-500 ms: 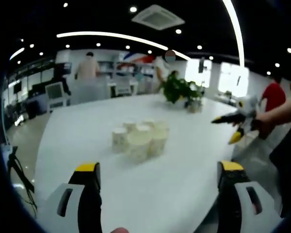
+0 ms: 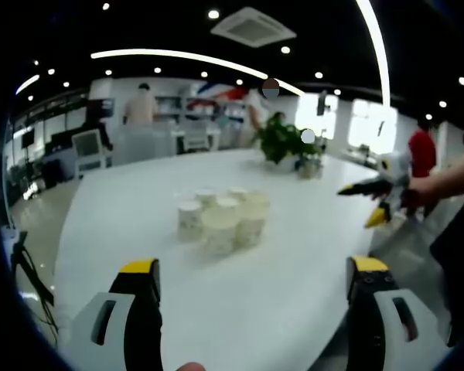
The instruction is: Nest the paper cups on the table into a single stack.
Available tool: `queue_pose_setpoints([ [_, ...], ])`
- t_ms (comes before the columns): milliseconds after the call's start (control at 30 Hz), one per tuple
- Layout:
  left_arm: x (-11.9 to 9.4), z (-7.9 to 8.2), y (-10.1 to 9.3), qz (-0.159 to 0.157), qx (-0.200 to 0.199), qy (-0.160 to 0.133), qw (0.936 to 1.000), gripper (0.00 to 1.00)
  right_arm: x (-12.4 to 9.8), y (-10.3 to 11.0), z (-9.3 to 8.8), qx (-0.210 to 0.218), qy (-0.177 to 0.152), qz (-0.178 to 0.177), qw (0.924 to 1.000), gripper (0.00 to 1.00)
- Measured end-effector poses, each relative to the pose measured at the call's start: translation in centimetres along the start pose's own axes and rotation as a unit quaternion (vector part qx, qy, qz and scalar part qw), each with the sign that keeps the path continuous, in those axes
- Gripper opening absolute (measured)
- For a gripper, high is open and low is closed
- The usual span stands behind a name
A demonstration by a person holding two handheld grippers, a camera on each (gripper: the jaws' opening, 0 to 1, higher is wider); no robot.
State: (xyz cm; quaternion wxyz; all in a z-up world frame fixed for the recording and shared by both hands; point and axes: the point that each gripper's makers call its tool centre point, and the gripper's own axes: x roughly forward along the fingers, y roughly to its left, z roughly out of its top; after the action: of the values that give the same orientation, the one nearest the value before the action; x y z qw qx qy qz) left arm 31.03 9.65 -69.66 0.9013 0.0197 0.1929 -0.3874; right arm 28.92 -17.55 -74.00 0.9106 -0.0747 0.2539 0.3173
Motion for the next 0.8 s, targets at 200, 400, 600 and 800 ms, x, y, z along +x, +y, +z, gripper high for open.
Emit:
queue_pose_setpoints([
  [200,-0.14,0.09,0.20,0.003,-0.006,-0.003,1.0000,0.99,0.06,-0.05,0.12,-0.001,-0.001,0.000,1.0000,0.97],
  [400,-0.08,-0.23,0.08,0.000,0.005,0.006,1.0000,0.99,0.19,-0.02,0.06,-0.001,0.004,0.002,1.0000,0.97],
  [600,-0.10,-0.09,0.25,0.004,-0.001,0.001,1.0000,0.99,0.22,-0.04,0.28,-0.001,0.000,0.002,1.0000,0.97],
  [800,-0.09,-0.10,0.09,0.001,0.001,0.003,1.0000,0.99,0.17,-0.12,0.17,-0.003,0.002,0.002,1.0000,0.97],
])
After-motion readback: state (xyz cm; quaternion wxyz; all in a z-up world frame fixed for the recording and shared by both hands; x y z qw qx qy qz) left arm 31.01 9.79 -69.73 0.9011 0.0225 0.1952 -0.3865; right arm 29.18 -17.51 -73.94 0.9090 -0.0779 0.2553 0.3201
